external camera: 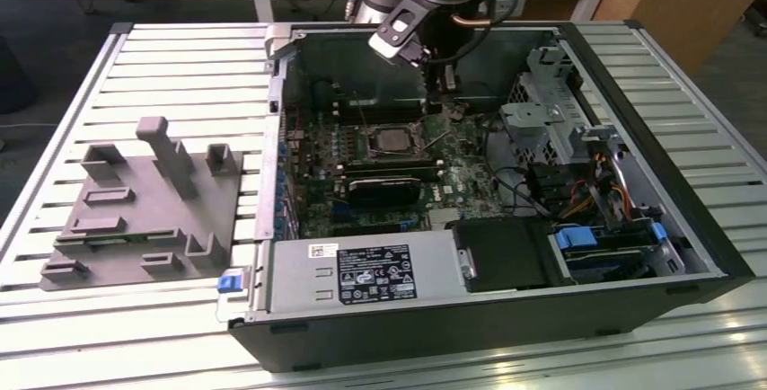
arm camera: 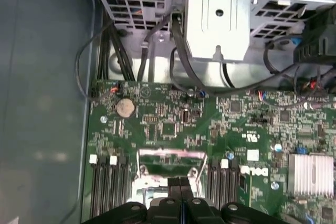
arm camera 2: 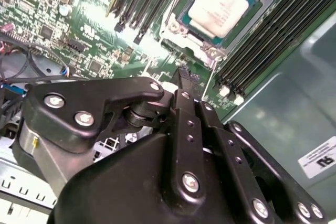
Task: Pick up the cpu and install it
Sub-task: 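Close the cpu cover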
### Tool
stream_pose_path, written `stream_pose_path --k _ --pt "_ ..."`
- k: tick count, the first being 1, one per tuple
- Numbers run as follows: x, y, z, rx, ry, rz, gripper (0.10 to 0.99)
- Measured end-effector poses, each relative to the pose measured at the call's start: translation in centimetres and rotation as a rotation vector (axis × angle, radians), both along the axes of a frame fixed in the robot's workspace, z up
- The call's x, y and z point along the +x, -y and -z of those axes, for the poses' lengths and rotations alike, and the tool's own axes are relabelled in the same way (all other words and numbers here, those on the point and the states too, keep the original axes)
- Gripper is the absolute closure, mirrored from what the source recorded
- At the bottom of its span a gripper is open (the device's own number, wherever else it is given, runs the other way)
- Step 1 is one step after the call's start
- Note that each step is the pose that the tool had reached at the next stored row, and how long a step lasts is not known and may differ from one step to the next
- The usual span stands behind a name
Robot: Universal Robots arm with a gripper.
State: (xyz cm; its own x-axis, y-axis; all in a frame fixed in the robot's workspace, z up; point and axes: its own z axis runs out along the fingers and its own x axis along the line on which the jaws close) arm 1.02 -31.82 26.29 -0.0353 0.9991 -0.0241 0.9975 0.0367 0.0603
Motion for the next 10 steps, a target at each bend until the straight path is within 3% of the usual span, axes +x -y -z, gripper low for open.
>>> stream_pose_path --k 10 --pt "1.50 -0.24 0.24 0.000 -0.0001 0.000 0.980"
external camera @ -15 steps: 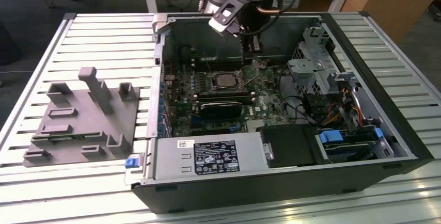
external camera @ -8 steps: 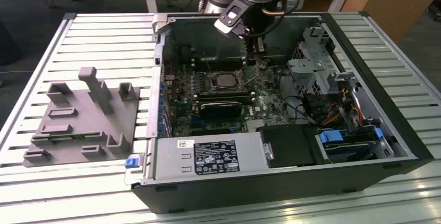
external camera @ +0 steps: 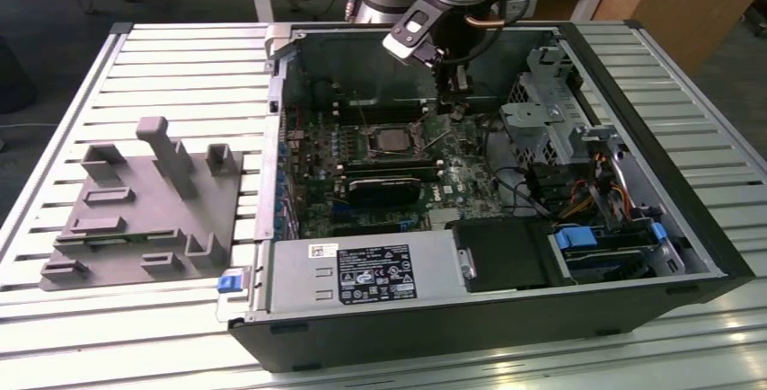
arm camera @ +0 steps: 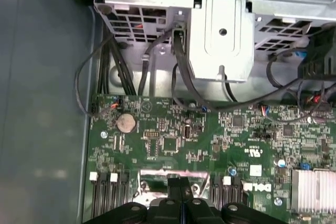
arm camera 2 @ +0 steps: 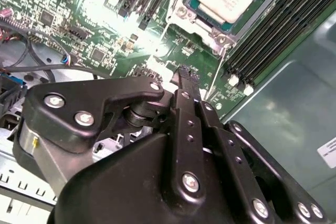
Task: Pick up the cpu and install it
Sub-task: 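Close the cpu cover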
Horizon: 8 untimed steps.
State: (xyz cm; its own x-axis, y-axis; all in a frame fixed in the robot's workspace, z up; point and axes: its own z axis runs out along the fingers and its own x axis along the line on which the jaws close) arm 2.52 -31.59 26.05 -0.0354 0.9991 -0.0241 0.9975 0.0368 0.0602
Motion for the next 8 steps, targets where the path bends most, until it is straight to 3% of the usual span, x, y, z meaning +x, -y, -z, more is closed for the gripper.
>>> stream_pose_path --k 8 --pt "0.70 -0.55 0.19 -0.004 0.0000 0.000 0.980"
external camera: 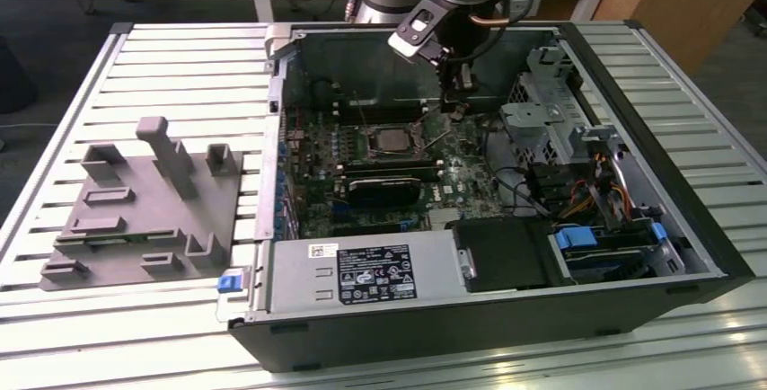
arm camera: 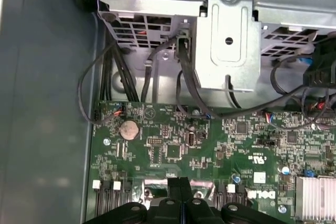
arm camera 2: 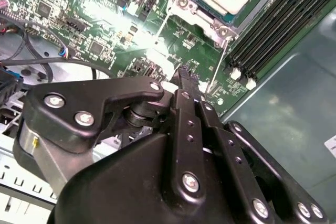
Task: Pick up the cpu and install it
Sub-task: 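Close the cpu cover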
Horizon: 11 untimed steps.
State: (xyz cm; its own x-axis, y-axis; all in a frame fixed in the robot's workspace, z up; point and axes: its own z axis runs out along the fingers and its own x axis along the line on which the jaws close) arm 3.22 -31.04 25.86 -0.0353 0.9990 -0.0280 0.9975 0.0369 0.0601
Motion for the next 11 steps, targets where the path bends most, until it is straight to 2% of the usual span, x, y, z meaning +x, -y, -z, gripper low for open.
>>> stream_pose_path --k 11 --pt "1.10 -0.63 0.34 -0.006 -0.0006 0.000 0.980"
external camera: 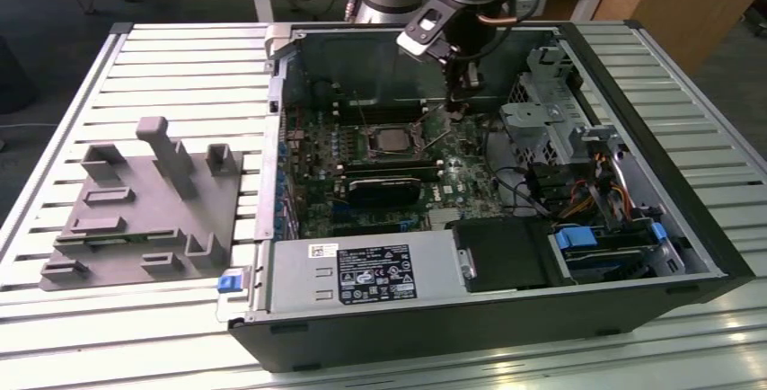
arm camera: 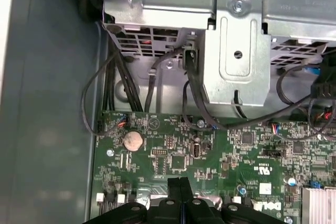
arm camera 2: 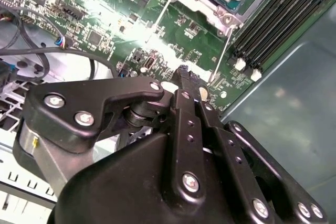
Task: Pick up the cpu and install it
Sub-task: 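Close the cpu cover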
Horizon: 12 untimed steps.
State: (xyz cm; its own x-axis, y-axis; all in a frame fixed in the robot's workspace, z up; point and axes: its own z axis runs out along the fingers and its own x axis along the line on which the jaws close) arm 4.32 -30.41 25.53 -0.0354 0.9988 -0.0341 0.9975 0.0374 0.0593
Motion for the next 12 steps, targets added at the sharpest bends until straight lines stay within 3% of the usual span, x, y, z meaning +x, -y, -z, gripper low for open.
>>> stream_pose_path --k 12 --pt "1.11 -0.28 0.54 -0.006 -0.0021 0.000 0.980"
